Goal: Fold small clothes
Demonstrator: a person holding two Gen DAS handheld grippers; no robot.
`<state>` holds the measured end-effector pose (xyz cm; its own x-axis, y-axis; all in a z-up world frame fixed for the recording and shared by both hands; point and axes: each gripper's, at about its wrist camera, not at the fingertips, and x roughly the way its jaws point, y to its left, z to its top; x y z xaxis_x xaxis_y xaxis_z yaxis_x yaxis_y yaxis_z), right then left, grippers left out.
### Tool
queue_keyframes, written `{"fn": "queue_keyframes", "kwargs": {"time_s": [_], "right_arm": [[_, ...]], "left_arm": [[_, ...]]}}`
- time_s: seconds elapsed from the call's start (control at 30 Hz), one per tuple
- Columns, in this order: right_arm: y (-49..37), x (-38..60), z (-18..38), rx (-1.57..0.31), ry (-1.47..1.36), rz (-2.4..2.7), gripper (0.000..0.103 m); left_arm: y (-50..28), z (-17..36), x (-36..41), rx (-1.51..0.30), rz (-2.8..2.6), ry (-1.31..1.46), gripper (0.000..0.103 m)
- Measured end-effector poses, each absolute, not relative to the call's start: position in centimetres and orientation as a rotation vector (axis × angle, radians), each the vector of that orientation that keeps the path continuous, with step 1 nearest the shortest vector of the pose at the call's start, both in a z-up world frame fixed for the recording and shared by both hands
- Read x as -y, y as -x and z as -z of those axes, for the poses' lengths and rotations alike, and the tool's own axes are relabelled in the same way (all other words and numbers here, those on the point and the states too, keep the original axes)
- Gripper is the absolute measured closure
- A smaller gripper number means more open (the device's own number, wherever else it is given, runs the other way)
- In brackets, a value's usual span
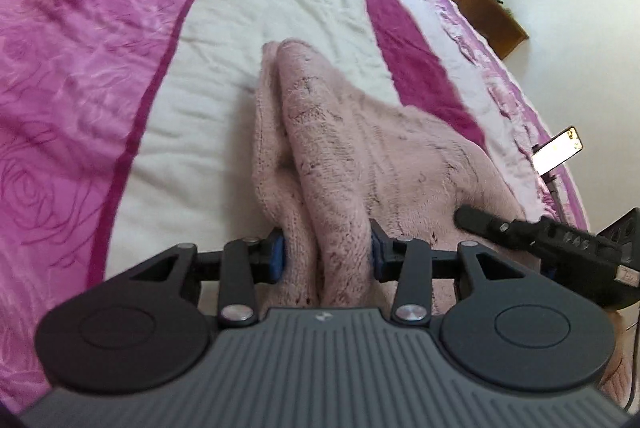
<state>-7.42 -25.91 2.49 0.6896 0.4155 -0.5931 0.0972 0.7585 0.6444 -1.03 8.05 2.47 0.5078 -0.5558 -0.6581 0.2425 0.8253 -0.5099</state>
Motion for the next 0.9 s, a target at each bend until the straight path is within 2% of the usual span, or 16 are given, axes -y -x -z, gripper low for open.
{"fn": "queue_keyframes", "kwargs": {"time_s": [0.17, 0.3, 0.37, 0.8, 0.9], "right_arm": [[8.2, 25.3, -2.0, -0.789, -0.658, -0.181, 0.045], [8.9, 25.0, -2.9, -0.782, -0.612, -0.163, 0.039], [9.5, 24.8, -3.4, -0.773, -0.583, -0.153, 0.036], [16.1, 24.1, -7.2, -0.673, -0.453, -0.093, 0.031], [17.4, 23.8, -7.2, -0.685, -0.452, -0.090, 0.023]], "left_arm": [[0.9, -2.3, -8.7, -0.934, 0.469, 0.423, 0.057], [1.6, -3.4, -8.0, -0.911, 0.440, 0.357, 0.056], [2.1, -4.0, -7.5, -0.908, 0.406, 0.296, 0.052], [6.7, -6.6, -6.1, -0.875, 0.312, 0.132, 0.052], [7.8, -6.6, -5.5, -0.877, 0.302, 0.101, 0.052]]}}
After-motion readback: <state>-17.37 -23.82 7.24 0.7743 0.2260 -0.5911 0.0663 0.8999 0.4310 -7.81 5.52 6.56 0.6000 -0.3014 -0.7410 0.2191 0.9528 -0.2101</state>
